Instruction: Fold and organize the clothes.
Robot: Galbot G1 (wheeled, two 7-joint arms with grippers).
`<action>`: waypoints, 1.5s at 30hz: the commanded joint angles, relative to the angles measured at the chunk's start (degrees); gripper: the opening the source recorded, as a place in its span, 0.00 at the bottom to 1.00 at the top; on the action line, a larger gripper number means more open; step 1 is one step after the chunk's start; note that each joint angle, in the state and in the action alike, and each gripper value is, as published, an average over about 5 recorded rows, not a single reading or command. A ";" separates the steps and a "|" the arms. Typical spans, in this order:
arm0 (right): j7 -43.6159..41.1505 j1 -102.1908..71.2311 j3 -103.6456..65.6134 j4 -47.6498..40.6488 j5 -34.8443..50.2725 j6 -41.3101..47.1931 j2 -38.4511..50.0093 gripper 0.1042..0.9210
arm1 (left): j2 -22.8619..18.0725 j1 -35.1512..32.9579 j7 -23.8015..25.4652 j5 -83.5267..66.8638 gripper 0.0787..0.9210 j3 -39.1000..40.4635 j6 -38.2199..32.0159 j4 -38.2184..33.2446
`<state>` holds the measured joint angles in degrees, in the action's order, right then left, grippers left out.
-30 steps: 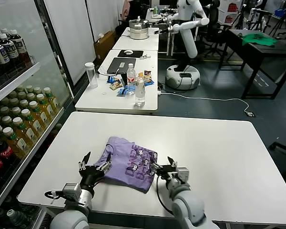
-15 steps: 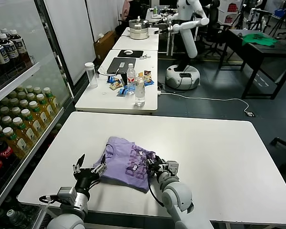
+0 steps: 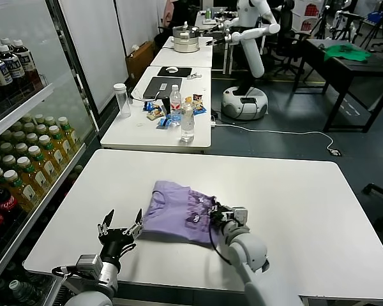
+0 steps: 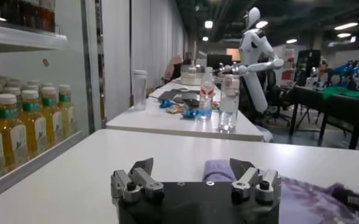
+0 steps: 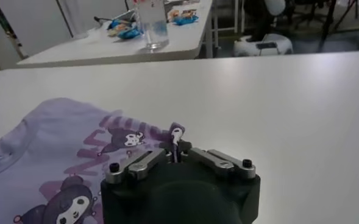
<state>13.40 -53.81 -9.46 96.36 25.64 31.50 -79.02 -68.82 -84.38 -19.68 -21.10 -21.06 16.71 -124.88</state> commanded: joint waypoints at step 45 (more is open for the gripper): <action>-11.62 -44.28 -34.83 34.72 -16.19 -24.25 8.66 0.88 | -3.22 -3.32 9.76 4.69 0.88 4.50 -3.72 -5.15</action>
<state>1.42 -87.97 -39.92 123.78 12.36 9.19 -67.74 -71.89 -87.97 -11.75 -16.96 -16.86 13.68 -129.92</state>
